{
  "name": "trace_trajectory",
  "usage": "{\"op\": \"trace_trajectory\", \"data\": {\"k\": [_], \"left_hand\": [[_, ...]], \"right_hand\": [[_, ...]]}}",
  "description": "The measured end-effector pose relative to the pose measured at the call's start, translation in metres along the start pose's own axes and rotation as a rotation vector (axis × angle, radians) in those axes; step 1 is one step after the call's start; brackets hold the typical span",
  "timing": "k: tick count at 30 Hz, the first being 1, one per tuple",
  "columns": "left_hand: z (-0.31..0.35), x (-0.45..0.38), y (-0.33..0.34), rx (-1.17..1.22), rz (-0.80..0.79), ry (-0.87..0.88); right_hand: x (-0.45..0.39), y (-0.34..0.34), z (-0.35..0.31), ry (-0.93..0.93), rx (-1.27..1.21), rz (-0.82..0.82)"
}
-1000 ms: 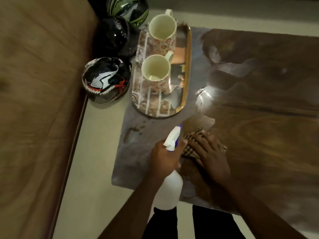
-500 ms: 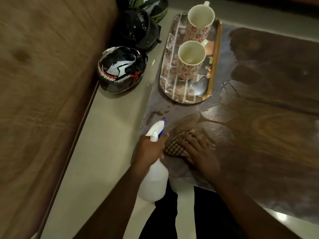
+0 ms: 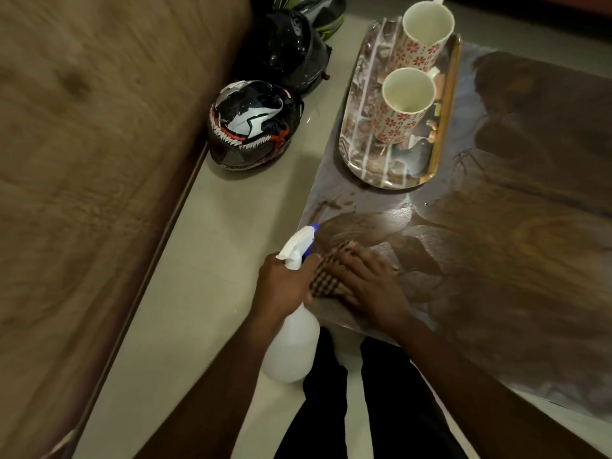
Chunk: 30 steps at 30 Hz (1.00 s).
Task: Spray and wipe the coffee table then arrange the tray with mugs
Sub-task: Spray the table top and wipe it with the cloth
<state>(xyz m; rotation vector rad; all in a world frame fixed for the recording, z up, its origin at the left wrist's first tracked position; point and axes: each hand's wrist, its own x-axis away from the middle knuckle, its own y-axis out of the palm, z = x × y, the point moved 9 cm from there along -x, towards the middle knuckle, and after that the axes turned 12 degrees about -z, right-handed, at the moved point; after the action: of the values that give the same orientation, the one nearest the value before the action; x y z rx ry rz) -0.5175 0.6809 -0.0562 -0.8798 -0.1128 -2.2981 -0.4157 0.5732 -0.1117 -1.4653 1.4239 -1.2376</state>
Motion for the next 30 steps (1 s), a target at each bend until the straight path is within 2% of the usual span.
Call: {"op": "trace_trajectory", "data": {"k": [4,6,9,12,14,15,16,19,20,21,23,26,28,30], "left_hand": [[-0.004,-0.009,0.005,0.004,0.004,-0.019],[-0.005,-0.010,0.000,0.053,0.075,-0.022],[-0.001,-0.008,-0.015,0.046,0.214,-0.009],[0.008,-0.010,-0.009,0.030,0.119,-0.002],[0.008,-0.007,-0.006,0.026,0.086,-0.016],[0.005,-0.004,-0.006,0.027,0.097,-0.019],[0.002,-0.001,-0.008,0.025,0.131,-0.017],[-0.002,0.011,-0.006,0.057,0.190,0.003],[-0.003,0.015,0.000,0.070,0.172,-0.002],[-0.006,0.018,0.005,0.065,0.152,-0.017],[-0.009,0.025,0.009,0.049,0.144,-0.032],[-0.008,0.029,0.001,0.018,0.182,-0.032],[-0.012,0.029,-0.001,0.019,0.182,-0.061],[-0.010,0.028,0.004,0.016,0.160,-0.082]], "right_hand": [[-0.036,-0.022,0.036,0.395,-0.169,0.115],[-0.065,-0.027,0.027,0.481,-0.239,0.148],[-0.077,-0.024,0.001,0.375,-0.252,0.137],[-0.044,-0.010,-0.028,0.003,-0.158,0.000],[-0.019,-0.003,-0.019,-0.195,-0.049,-0.083],[-0.014,-0.002,-0.004,-0.196,0.005,-0.090],[-0.017,-0.005,0.015,-0.108,0.026,-0.081],[-0.039,-0.024,0.047,0.384,-0.133,0.044],[-0.044,-0.026,0.034,0.456,-0.189,0.091],[-0.050,-0.024,0.012,0.438,-0.233,0.114],[-0.045,-0.014,-0.039,0.238,-0.261,0.120],[0.003,0.006,-0.067,-0.027,-0.115,0.048],[0.039,0.014,-0.041,-0.013,-0.012,-0.027],[0.077,0.009,0.002,0.098,0.014,-0.040]]}}
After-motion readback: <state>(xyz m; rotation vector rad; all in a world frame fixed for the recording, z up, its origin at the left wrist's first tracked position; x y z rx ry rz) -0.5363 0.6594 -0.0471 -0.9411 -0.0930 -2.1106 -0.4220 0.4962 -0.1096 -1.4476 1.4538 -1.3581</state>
